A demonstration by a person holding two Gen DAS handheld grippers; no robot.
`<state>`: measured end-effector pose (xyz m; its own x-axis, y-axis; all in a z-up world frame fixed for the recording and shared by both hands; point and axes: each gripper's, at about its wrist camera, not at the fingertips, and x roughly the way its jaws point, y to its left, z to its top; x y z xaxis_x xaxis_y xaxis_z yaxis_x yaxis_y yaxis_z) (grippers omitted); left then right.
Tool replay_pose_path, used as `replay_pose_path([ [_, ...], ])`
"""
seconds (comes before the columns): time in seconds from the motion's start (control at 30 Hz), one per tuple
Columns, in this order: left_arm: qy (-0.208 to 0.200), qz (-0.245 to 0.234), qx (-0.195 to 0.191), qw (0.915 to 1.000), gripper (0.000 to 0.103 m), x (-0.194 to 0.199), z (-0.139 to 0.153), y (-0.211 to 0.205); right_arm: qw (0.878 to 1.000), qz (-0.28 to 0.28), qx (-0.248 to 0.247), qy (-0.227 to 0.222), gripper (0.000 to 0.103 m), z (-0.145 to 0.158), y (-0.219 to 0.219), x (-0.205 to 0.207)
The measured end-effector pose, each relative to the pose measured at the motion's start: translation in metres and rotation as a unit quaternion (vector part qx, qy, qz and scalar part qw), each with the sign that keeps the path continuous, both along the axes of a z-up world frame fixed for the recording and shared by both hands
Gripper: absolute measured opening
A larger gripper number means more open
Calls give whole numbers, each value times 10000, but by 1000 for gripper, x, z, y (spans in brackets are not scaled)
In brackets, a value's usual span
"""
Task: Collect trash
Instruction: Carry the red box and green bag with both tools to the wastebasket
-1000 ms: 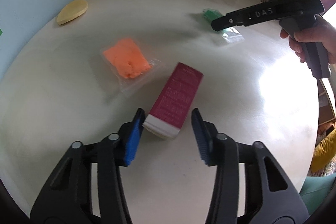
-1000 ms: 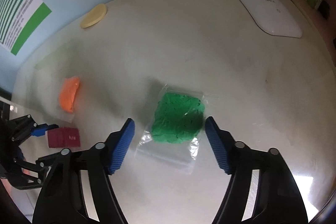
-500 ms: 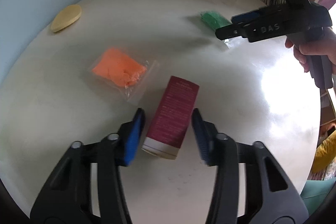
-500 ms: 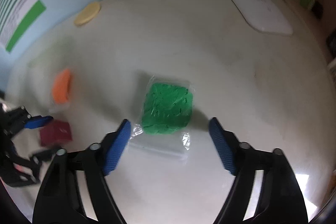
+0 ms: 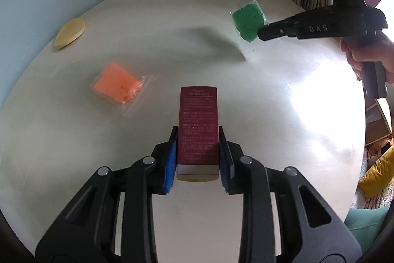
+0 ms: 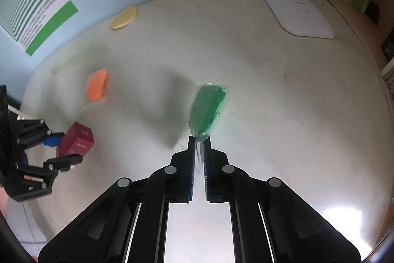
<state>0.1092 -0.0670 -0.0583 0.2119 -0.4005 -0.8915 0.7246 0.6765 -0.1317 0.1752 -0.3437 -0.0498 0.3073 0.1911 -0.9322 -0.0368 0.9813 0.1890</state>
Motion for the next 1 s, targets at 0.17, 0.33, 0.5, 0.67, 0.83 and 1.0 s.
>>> replay_pose_path([
  [0.17, -59, -68, 0, 10000, 27, -12, 10, -16, 9989, -221, 338, -222, 6, 21, -19, -27],
  [0.33, -154, -333, 45, 9993, 27, -31, 22, -42, 9965, -365, 586, -476, 6, 49, -43, -75],
  [0.5, -327, -762, 130, 9965, 27, -61, 35, -78, 9930, -617, 774, -644, 6, 70, -74, -132],
  [0.67, -418, -1315, 86, 9904, 27, -101, 45, -125, 9890, -987, 823, -732, 6, 89, -111, -210],
  [0.83, -407, -2070, 10, 9775, 27, -155, 51, -184, 9815, -1539, 790, -821, 6, 105, -141, -297],
  [1.0, -285, -2942, -75, 9553, 27, -225, 49, -241, 9687, -2240, 749, -766, 6, 110, -157, -396],
])
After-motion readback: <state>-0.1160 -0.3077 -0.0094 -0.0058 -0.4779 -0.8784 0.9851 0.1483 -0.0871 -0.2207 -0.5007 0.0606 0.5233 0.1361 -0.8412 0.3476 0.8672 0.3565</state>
